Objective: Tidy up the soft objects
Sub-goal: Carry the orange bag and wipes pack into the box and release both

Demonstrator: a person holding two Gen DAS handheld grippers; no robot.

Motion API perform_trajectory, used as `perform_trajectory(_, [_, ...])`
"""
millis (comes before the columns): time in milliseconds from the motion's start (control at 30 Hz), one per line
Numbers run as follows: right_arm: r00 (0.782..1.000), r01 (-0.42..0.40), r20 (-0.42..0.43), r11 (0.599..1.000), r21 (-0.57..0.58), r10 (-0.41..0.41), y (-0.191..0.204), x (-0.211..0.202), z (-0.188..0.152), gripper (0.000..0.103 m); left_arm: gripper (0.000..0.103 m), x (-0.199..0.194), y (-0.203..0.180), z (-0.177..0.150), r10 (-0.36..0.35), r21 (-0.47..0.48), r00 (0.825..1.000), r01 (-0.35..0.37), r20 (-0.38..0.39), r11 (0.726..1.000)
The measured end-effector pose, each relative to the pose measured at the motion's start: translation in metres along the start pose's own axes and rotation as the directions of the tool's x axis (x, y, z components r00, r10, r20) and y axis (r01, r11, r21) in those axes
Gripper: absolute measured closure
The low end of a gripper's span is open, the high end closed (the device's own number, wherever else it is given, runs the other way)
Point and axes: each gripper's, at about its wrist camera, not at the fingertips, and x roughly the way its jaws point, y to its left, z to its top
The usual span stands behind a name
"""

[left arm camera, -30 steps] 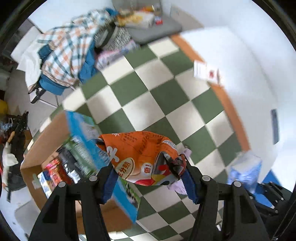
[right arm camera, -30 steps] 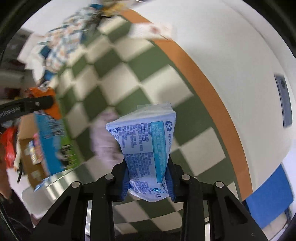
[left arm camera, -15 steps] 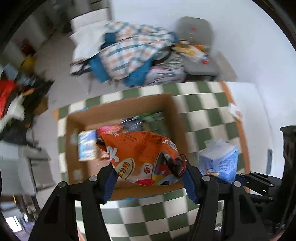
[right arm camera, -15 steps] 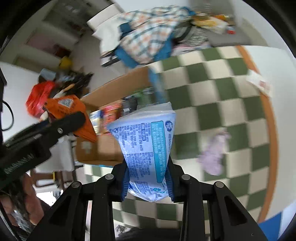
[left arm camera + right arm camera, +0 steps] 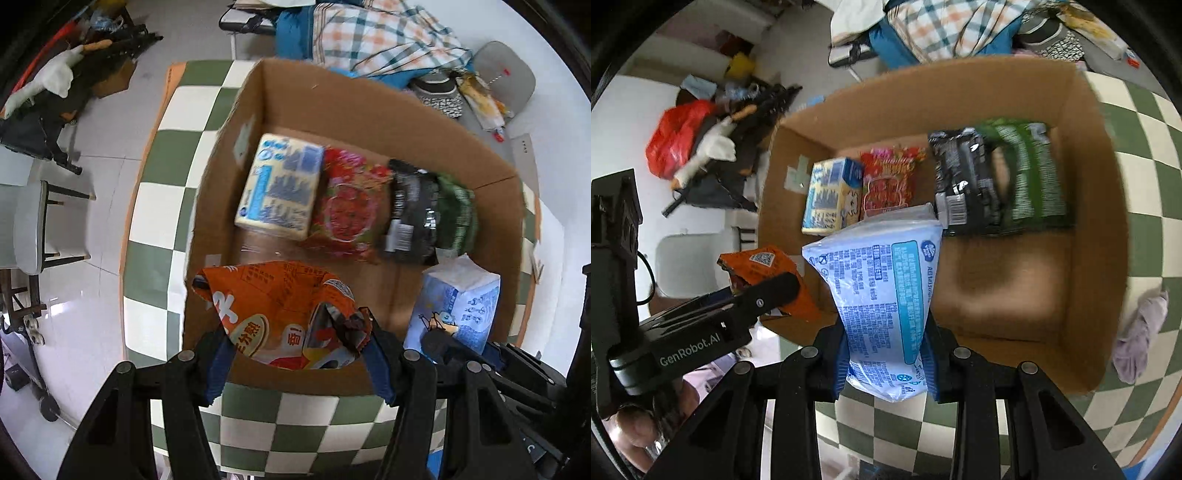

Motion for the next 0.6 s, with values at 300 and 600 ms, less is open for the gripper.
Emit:
perform_trajectory(300, [0.997,0.05,-0.058,0.999,-0.023,-0.051,0.008,0.051,0.012,0.067,0.04,0.021,0.011,0.008,-0.016,-0.015,0.998,0.015,-0.063,1.0])
perform_trajectory(600, [0.996,0.039,-0.073,0.999,-0.012,-0.04,0.009,0.066,0.022,0.035,0.03,0.019,0.025,0.014,-0.049,-0.068,0.996,0.044,-0.069,0.997])
